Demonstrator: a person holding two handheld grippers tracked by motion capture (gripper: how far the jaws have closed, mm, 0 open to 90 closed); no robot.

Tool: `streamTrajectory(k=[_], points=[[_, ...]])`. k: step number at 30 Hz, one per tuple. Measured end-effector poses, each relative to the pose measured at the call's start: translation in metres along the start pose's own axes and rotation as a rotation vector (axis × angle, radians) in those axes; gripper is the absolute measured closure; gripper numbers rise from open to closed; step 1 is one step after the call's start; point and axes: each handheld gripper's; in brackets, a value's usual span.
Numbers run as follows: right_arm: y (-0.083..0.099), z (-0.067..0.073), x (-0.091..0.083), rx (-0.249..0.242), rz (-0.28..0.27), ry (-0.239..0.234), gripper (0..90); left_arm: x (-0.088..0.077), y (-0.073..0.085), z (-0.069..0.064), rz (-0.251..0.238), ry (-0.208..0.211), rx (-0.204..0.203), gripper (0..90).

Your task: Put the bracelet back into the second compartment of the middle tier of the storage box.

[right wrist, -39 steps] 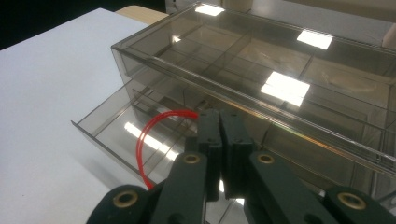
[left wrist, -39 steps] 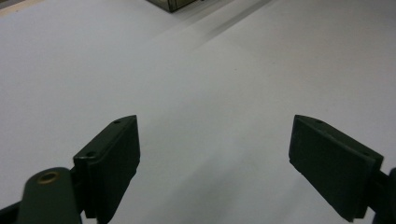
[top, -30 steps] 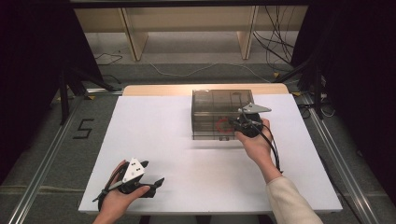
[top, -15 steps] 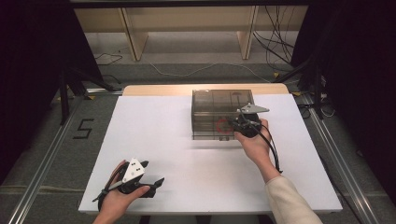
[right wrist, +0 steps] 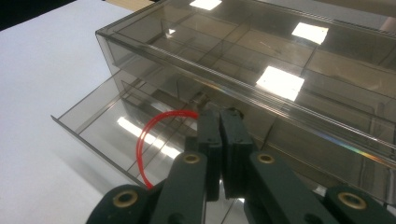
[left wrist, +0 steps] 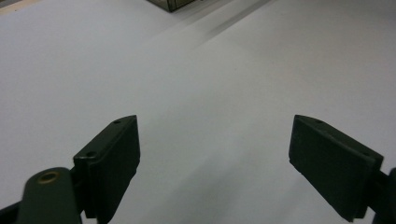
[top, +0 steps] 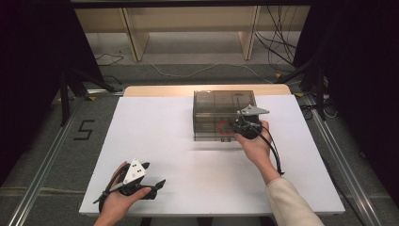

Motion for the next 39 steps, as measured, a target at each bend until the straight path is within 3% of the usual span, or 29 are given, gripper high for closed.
streamTrajectory(k=[17,39], points=[[0.005,0.006,0.008,-0.029,0.027,0.024,88.3,0.0,0.0,0.0,-0.002,-0.003,0.002,16.4],[0.01,0.004,0.012,-0.015,0.032,0.051,88.3,0.0,0.0,0.0,-0.003,-0.003,0.004,16.4]])
Point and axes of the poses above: each handheld gripper's, and its own axes: x roughly forward along the jaws, y roughly out of its underside, z roughly to its left, and after that the axes turned 10 degrees about -y, right-handed
